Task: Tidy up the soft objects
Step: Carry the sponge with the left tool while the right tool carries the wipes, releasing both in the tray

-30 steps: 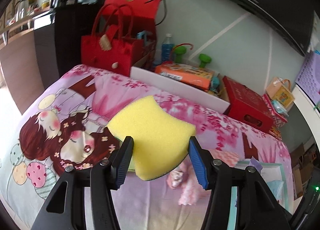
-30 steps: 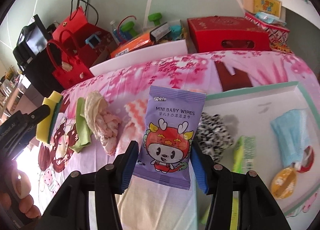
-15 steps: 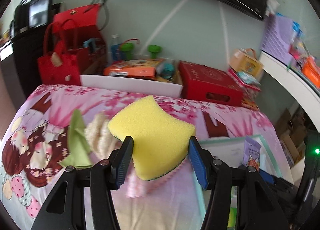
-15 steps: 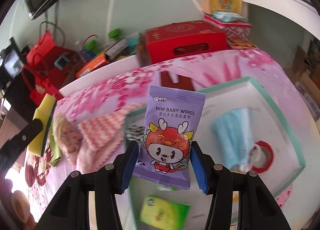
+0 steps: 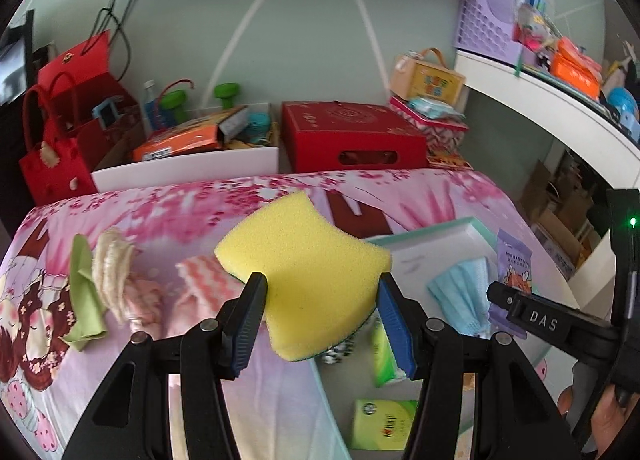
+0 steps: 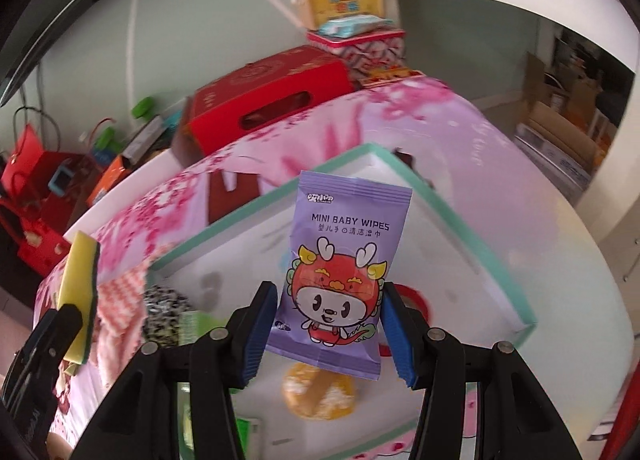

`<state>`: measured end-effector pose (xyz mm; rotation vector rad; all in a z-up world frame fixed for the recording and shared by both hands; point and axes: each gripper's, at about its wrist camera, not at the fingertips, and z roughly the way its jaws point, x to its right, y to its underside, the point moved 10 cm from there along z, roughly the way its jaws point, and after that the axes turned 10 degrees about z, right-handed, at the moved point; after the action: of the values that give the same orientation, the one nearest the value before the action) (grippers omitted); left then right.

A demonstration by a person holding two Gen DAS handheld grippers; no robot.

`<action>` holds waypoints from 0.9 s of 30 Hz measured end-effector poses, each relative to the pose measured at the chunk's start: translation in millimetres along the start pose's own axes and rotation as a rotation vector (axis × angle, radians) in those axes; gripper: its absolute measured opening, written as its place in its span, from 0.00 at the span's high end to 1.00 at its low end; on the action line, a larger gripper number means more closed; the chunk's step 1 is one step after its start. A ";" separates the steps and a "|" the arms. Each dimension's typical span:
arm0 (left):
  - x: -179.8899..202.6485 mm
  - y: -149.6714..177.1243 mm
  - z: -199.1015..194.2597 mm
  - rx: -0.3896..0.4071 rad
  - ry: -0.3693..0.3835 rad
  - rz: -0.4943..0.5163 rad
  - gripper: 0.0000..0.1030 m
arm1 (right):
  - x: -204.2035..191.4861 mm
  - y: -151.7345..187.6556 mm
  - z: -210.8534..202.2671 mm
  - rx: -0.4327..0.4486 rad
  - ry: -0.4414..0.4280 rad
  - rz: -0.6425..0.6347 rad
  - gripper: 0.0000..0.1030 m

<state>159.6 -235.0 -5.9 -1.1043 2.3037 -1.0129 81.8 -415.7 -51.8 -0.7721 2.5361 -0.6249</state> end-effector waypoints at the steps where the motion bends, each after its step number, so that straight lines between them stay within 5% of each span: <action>1: 7.1 0.4 1.8 -0.002 0.006 0.011 0.44 | 6.4 -2.1 -0.5 0.003 0.009 0.011 0.46; 12: 74.2 7.8 19.9 -0.019 0.063 0.135 0.43 | 60.9 -11.1 -0.8 0.015 0.090 0.102 0.46; 21: 97.8 15.5 29.8 -0.037 0.063 0.197 0.42 | 54.0 -3.8 10.8 -0.030 0.060 0.084 0.45; 24: 97.7 17.1 31.9 -0.046 0.061 0.196 0.40 | 51.1 -1.3 13.3 -0.041 0.050 0.082 0.45; 27: 95.4 17.7 32.6 -0.052 0.054 0.192 0.26 | 49.4 0.9 15.5 -0.053 0.041 0.084 0.43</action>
<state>112.0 -317.0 -44.2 -0.8645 2.4365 -0.9241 51.6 -449.1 -77.4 -0.6737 2.6168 -0.5535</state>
